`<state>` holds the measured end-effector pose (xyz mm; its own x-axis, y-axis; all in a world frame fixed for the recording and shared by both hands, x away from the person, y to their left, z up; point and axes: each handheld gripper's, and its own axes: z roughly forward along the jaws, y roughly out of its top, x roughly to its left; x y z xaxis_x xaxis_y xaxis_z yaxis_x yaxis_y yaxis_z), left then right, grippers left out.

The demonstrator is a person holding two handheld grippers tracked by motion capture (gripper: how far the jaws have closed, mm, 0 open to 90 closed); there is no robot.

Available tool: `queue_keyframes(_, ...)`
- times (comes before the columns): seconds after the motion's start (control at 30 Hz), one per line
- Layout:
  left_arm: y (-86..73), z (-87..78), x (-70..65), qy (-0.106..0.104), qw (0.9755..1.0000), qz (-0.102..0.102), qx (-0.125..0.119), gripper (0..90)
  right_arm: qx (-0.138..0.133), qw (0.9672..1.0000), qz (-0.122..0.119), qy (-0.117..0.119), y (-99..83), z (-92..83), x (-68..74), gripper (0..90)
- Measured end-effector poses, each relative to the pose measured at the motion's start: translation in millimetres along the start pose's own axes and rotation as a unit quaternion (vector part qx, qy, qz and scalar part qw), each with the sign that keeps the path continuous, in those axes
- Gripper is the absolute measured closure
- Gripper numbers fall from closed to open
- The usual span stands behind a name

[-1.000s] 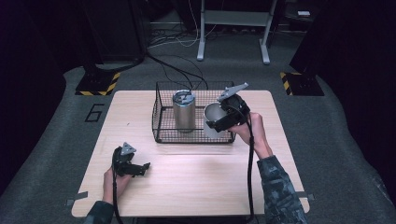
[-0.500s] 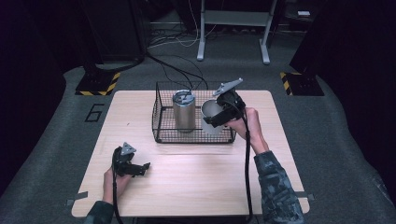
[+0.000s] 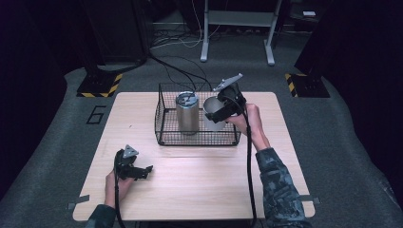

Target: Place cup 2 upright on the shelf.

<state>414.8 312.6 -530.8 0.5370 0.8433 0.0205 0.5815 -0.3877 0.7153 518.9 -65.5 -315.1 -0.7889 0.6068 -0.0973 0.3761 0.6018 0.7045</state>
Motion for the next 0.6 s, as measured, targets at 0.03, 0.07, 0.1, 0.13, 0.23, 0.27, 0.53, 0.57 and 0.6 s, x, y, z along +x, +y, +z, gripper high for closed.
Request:
queue_keyframes(0.03,0.0,0.0,0.0,0.0,1.0,0.0,0.0,0.2,0.0,1.0,0.002,0.0,0.9,1.5,-1.0,5.8)
queue_keyframes(0.07,0.0,0.0,0.0,0.0,1.0,0.0,0.0,0.2,0.001,1.0,0.004,-0.001,2.3,4.2,-2.5,5.8)
queue_keyframes(0.1,0.0,0.1,-0.1,0.0,1.0,-0.001,-0.001,0.2,0.001,1.0,0.004,-0.001,2.3,4.2,-2.5,5.8)
queue_keyframes(0.13,0.0,0.0,0.0,0.0,1.0,0.0,0.0,0.2,0.003,1.0,0.004,-0.004,2.7,6.1,-3.2,5.8)
queue_keyframes(0.23,0.1,-0.2,0.0,0.0,1.0,0.0,0.002,0.2,0.01,0.9999,0.005,-0.009,2.9,14.1,-8.1,5.8)
queue_keyframes(0.27,0.1,-0.2,0.0,0.0,1.0,0.0,0.002,0.2,0.01,0.9999,0.005,-0.009,2.9,14.1,-8.1,5.8)
queue_keyframes(0.53,0.1,-0.2,0.0,0.0,1.0,0.0,0.002,0.3,0.02,0.9994,0.023,-0.016,0.8,30.4,-18.3,5.8)
queue_keyframes(0.57,0.1,-0.2,0.0,0.0,1.0,0.0,0.002,0.3,0.021,0.9993,0.024,-0.018,0.8,32.3,-19.0,5.8)
queue_keyframes(0.6,0.1,-0.2,0.0,0.0,1.0,0.0,0.002,0.3,0.021,0.9993,0.026,-0.019,0.8,33.9,-19.4,5.8)
